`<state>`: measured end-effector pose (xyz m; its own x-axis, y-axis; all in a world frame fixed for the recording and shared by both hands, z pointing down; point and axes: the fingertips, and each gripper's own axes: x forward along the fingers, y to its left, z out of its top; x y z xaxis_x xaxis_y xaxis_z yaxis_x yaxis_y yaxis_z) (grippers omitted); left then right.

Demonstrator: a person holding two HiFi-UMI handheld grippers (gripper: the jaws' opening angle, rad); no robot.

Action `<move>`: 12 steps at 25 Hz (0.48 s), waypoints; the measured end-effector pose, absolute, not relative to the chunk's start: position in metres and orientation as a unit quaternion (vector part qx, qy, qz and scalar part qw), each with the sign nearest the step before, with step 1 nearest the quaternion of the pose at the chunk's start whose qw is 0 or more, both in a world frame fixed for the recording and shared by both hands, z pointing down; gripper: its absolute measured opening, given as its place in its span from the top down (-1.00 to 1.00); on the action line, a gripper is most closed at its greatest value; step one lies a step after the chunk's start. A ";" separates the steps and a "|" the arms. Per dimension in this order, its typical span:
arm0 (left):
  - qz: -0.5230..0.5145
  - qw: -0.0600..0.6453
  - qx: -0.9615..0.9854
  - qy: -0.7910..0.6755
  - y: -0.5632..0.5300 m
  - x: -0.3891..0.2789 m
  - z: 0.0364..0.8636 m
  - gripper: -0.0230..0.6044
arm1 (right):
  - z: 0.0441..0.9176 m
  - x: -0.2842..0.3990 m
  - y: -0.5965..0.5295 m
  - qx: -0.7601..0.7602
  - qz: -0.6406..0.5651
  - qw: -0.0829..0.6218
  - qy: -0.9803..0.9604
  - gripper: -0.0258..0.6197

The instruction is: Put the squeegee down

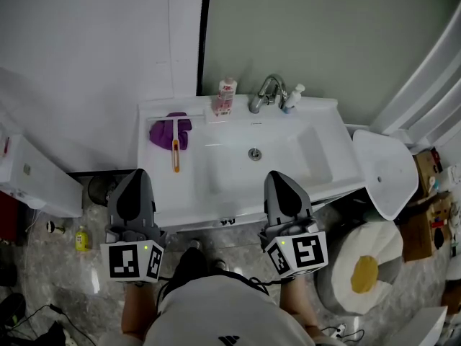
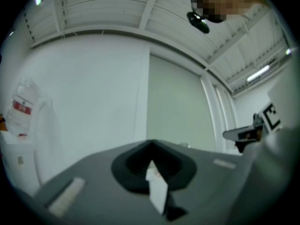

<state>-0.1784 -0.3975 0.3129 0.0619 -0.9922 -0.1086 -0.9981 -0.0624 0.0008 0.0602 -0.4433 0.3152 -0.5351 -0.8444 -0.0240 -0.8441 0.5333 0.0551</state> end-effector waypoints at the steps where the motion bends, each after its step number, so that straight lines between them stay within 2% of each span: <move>1: 0.041 0.038 -0.728 0.684 -0.395 -0.177 0.312 0.90 | 0.316 0.061 -0.441 0.482 -0.028 0.003 -0.875 0.92; 12: 0.060 0.062 -0.729 0.679 -0.381 -0.162 0.303 0.90 | 0.314 0.074 -0.427 0.485 -0.030 -0.004 -0.874 0.92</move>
